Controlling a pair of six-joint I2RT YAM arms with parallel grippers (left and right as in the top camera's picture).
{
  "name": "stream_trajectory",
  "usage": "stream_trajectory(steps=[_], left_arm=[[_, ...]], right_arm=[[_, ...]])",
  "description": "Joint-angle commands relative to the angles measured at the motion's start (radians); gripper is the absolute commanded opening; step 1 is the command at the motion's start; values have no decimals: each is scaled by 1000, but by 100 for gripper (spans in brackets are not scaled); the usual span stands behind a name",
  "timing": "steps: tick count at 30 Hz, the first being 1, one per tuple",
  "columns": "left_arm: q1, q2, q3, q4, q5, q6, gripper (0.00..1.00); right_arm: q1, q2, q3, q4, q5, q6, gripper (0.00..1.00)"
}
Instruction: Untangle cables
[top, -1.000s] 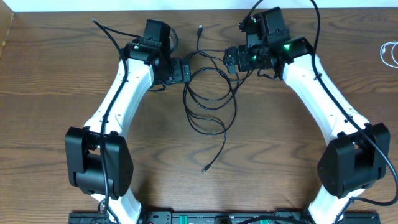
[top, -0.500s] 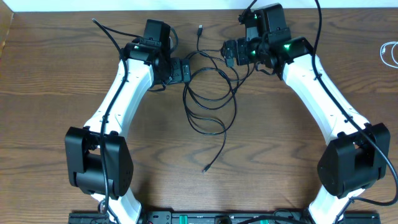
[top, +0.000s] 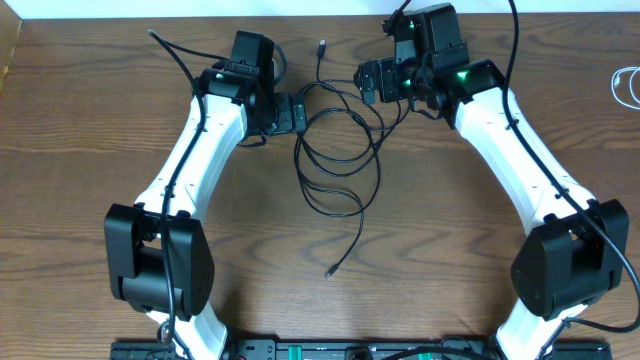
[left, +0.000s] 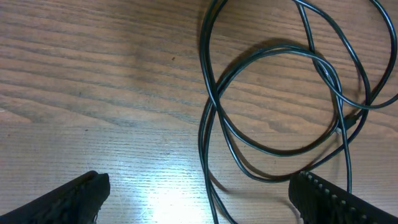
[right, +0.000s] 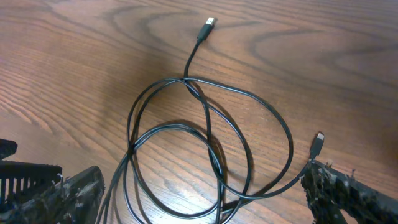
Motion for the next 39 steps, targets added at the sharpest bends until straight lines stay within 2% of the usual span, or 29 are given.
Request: stream_trajectory(steps=[1, 16, 22, 25, 28, 31, 34, 36, 39], left_arm=[[-1, 8, -6, -2, -9, 2, 98], [-2, 8, -6, 16, -16, 2, 98], [0, 3, -2, 18, 3, 0, 98], [1, -14, 57, 9, 2, 53, 100], [1, -55, 145, -48, -40, 55, 100], [3, -98, 195, -116, -111, 54, 94], [29, -155, 197, -163, -131, 0, 88], [66, -182, 197, -198, -143, -82, 88], [104, -193, 196, -240, -140, -153, 88]], right_arm=[[1, -43, 19, -2, 1, -27, 99], [2, -51, 19, -57, -43, -27, 99], [-13, -51, 19, -175, -63, -54, 99], [-18, -51, 19, -217, -70, -67, 99], [-6, -43, 19, -209, -64, -72, 99], [6, -11, 19, -215, -63, -71, 99], [29, 48, 19, -272, -93, -71, 99], [45, 79, 19, -336, -64, -61, 99], [49, 129, 19, -466, 64, 65, 99]])
